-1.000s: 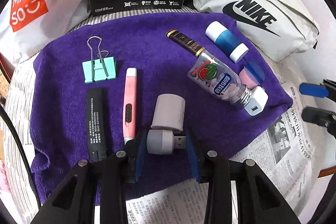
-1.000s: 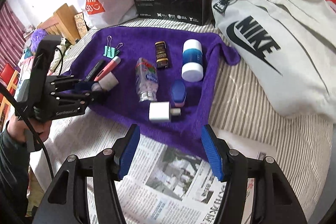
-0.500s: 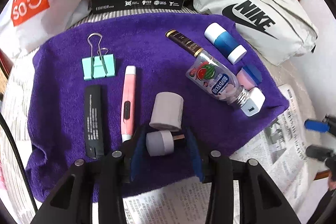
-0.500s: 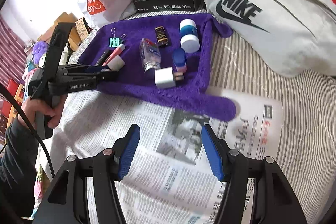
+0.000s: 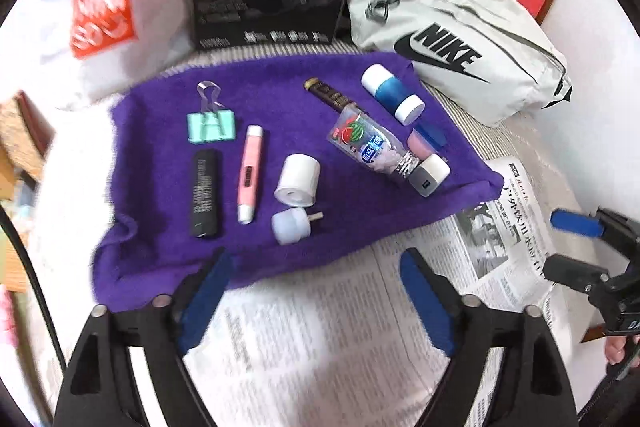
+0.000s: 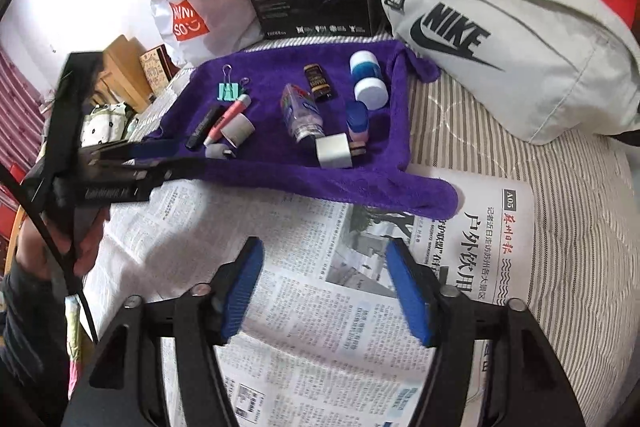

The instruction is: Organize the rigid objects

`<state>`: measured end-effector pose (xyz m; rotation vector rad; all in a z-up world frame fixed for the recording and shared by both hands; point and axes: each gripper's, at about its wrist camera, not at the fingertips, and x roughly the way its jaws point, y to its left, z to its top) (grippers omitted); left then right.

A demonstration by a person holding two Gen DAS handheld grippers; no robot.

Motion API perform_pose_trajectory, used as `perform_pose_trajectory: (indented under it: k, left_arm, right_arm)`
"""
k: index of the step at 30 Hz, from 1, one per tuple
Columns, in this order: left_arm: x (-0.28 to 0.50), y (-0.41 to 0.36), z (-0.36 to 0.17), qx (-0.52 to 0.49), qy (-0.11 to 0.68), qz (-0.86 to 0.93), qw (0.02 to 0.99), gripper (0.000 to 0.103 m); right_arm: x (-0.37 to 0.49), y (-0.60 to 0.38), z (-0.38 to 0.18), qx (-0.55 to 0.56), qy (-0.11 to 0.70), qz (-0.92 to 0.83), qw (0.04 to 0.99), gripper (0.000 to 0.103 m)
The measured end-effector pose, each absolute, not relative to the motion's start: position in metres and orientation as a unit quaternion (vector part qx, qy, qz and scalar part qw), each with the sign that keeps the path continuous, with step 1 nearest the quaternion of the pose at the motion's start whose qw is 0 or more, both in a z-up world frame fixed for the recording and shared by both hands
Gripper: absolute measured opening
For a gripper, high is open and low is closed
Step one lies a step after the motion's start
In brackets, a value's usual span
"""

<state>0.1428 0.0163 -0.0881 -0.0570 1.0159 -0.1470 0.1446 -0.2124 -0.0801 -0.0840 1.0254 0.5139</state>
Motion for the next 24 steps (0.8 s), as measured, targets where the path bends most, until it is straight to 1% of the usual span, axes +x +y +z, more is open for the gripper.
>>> perform_pose_trajectory:
  k: [1, 2, 4, 7, 8, 12, 14, 24]
  left_arm:
    - [0.136, 0.016, -0.083, -0.02, 0.476, -0.061, 0.877, 0.088]
    - [0.126, 0.014, -0.077, -0.012, 0.465, -0.051, 0.884, 0.091]
    - [0.105, 0.01, -0.065, -0.001, 0.445, -0.032, 0.895, 0.098]
    - [0.086, 0.014, -0.05, -0.009, 0.426, -0.015, 0.904, 0.103]
    - [0.081, 0.015, -0.045, -0.016, 0.425, -0.014, 0.905, 0.103]
    - [0.056, 0.017, -0.03, -0.022, 0.421, 0.002, 0.907, 0.103]
    - [0.045, 0.017, -0.025, -0.022, 0.414, 0.005, 0.91, 0.103]
    - [0.016, 0.016, -0.012, -0.045, 0.405, 0.004, 0.913, 0.103]
  right_arm:
    - [0.141, -0.21, -0.078, -0.042, 0.48, 0.239, 0.843, 0.079]
    - [0.137, -0.209, -0.075, -0.042, 0.476, 0.234, 0.847, 0.082]
    - [0.131, -0.206, -0.07, -0.036, 0.471, 0.226, 0.852, 0.083]
    - [0.123, -0.204, -0.064, -0.024, 0.467, 0.22, 0.856, 0.086]
    - [0.12, -0.203, -0.062, -0.023, 0.465, 0.214, 0.859, 0.088]
    - [0.108, -0.2, -0.054, -0.021, 0.454, 0.198, 0.869, 0.094]
    - [0.1, -0.2, -0.052, -0.023, 0.449, 0.182, 0.875, 0.101]
    - [0.068, -0.2, -0.037, -0.018, 0.45, 0.156, 0.879, 0.103]
